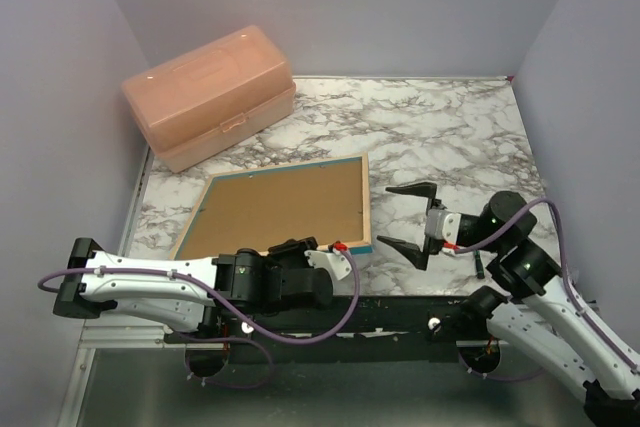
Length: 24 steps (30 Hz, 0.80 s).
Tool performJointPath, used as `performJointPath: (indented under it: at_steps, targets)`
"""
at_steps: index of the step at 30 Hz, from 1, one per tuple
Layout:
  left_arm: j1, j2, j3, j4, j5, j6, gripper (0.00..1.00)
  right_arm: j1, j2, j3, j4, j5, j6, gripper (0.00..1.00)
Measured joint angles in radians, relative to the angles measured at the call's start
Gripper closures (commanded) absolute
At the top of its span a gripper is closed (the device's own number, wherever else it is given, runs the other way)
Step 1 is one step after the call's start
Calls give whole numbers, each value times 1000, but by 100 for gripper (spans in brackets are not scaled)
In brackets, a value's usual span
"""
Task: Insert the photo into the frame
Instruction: Turn over the photo frame at the center of the board.
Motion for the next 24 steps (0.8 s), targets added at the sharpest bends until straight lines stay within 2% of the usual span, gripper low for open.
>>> performJointPath:
  at_steps: [5, 10, 15, 20, 24]
  targets:
    - [1, -36, 2, -17, 31, 9, 72, 0, 89, 14, -47, -91, -186, 2]
    - [6, -67, 24, -42, 48, 10, 72, 0, 129, 14, -72, -164, -281, 7]
    - [8, -99, 54, -60, 68, 10, 72, 0, 169, 11, -51, -243, -308, 14]
    - [13, -103, 66, -61, 87, 21, 72, 8, 206, -6, 47, -316, -290, 21]
    - [13, -96, 83, -63, 101, 26, 72, 37, 265, -8, 122, -341, -274, 32]
